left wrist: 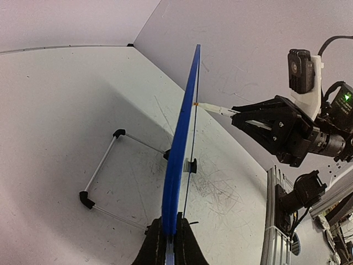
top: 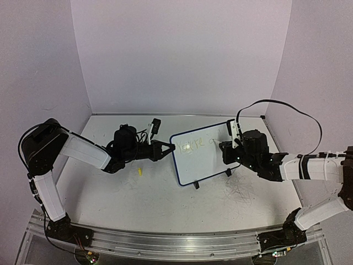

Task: Write a sentence on the whiteboard

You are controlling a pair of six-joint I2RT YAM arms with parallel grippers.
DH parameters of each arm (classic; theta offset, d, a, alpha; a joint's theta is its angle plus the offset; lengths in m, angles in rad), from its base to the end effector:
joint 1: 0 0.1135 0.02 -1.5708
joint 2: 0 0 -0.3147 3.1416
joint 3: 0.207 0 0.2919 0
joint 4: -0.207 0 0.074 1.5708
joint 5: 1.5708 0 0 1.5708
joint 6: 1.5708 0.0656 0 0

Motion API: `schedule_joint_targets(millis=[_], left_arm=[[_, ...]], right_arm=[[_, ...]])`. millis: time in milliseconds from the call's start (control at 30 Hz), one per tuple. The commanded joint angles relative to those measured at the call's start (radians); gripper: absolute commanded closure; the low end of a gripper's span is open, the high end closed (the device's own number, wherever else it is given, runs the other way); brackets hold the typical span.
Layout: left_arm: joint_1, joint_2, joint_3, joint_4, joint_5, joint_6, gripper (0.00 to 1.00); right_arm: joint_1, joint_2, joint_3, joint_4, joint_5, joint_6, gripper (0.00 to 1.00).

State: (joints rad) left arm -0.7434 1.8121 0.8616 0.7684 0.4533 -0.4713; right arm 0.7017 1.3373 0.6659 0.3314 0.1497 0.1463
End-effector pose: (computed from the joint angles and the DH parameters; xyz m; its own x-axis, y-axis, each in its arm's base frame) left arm 0.3051 -0.3195 0.1974 -0.5390 -0.0589 -0.8402 0.7641 0.3856 -0.5172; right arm 0.2653 0.2114 0.2426 -0.3294 -0.0896 -0.9399 -0.4881 0.8683 0.0882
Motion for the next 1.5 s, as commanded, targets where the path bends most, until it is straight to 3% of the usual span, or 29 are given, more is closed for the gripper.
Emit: schedule_joint_targets(millis=[0, 867, 1067, 1167, 1333, 1467], left_arm=[[-0.001, -0.039, -0.015, 0.004, -0.010, 0.027, 1.00], [-0.001, -0.046, -0.018, 0.003, -0.021, 0.019, 1.00], [-0.001, -0.054, -0.023, 0.004, -0.029, 0.003, 1.00], [-0.001, -0.071, -0.028, 0.002, -0.036, -0.016, 0.93], [-0.001, -0.094, -0.032, 0.003, -0.039, -0.061, 0.63], [-0.002, -0.104, -0.038, 0.003, -0.041, -0.092, 0.51]], right_arm=[[-0.003, 0.015, 0.045, 0.040, 0.008, -0.007, 1.00], [-0.004, -0.052, -0.027, -0.051, 0.061, 0.036, 1.00], [-0.003, -0.236, -0.044, -0.057, -0.005, 0.000, 1.00], [-0.003, -0.298, -0.059, -0.068, -0.020, -0.024, 1.00], [-0.003, -0.295, -0.075, -0.078, -0.019, -0.028, 1.00], [-0.004, -0.272, -0.072, -0.067, -0.046, -0.033, 1.00]])
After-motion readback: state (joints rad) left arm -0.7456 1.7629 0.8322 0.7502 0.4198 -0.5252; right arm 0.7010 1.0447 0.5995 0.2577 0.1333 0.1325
